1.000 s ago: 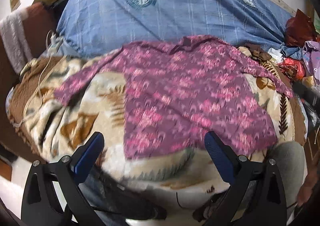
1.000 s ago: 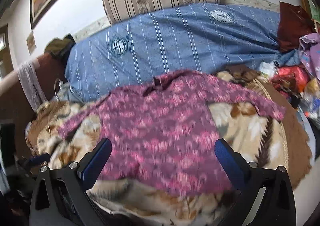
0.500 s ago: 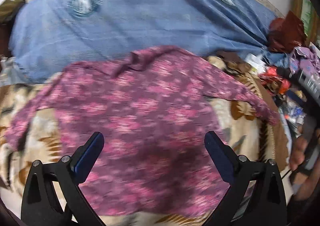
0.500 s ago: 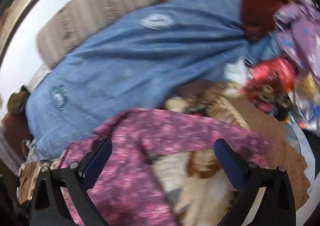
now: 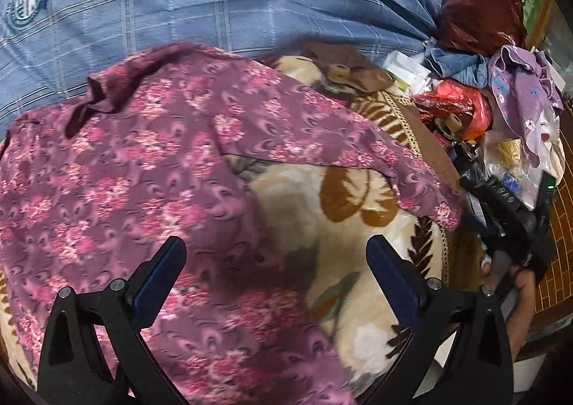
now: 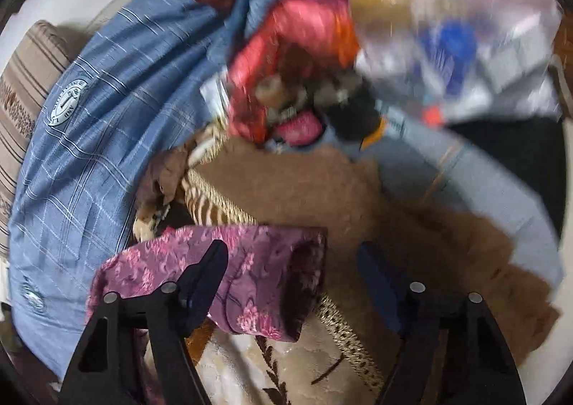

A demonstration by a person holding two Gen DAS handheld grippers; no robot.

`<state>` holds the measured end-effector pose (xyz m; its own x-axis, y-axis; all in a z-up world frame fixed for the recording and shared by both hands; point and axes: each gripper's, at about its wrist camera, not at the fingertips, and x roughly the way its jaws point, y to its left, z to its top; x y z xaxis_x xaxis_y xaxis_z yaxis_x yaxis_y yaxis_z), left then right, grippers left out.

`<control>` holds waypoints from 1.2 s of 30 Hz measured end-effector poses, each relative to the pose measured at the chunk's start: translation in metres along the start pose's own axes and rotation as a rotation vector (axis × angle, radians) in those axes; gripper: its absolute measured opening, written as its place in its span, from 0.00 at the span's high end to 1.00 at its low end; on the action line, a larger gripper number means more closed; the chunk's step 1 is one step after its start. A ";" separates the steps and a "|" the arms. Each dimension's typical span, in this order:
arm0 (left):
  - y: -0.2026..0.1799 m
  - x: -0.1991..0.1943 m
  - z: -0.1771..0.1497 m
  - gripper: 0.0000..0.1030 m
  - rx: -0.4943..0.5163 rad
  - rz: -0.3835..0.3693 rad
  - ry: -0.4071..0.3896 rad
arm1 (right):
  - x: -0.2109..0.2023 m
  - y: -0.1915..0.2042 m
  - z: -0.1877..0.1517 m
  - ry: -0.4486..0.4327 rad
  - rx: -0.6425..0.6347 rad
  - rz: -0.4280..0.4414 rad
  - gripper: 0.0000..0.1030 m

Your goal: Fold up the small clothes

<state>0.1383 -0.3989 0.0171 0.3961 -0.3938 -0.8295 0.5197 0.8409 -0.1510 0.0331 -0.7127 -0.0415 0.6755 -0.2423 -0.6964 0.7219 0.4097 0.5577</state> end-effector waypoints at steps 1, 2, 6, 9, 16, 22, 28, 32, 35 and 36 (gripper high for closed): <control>-0.004 0.002 0.001 0.02 0.002 -0.005 0.004 | 0.007 0.001 -0.003 0.036 -0.012 0.005 0.35; -0.007 0.004 0.002 0.02 0.005 -0.010 0.004 | 0.018 0.002 -0.005 0.084 -0.031 -0.002 0.39; -0.014 0.009 0.007 0.02 0.009 -0.063 0.029 | 0.003 0.009 -0.014 0.046 -0.025 0.019 0.93; -0.011 0.002 0.015 0.02 0.000 -0.113 0.040 | -0.038 0.040 -0.019 -0.094 -0.137 0.145 0.94; 0.060 -0.035 0.029 0.02 -0.173 -0.235 -0.008 | -0.089 0.129 -0.072 -0.122 -0.430 0.582 0.94; 0.155 -0.055 0.009 0.02 -0.373 -0.271 -0.073 | -0.086 0.201 -0.147 0.051 -0.677 0.741 0.94; 0.229 -0.022 -0.021 0.03 -0.578 -0.374 -0.019 | -0.043 0.237 -0.230 0.298 -0.910 0.624 0.94; 0.233 0.005 -0.031 0.06 -0.612 -0.455 0.045 | -0.012 0.237 -0.269 0.412 -1.037 0.484 0.94; 0.216 0.024 -0.024 0.07 -0.556 -0.468 0.106 | -0.006 0.228 -0.274 0.453 -1.039 0.477 0.94; 0.208 0.031 -0.021 0.14 -0.524 -0.465 0.128 | -0.003 0.230 -0.276 0.463 -1.038 0.489 0.94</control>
<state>0.2430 -0.2286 -0.0509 0.1131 -0.7355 -0.6681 0.1687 0.6768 -0.7165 0.1552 -0.3746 -0.0358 0.5716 0.3793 -0.7276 -0.1949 0.9241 0.3287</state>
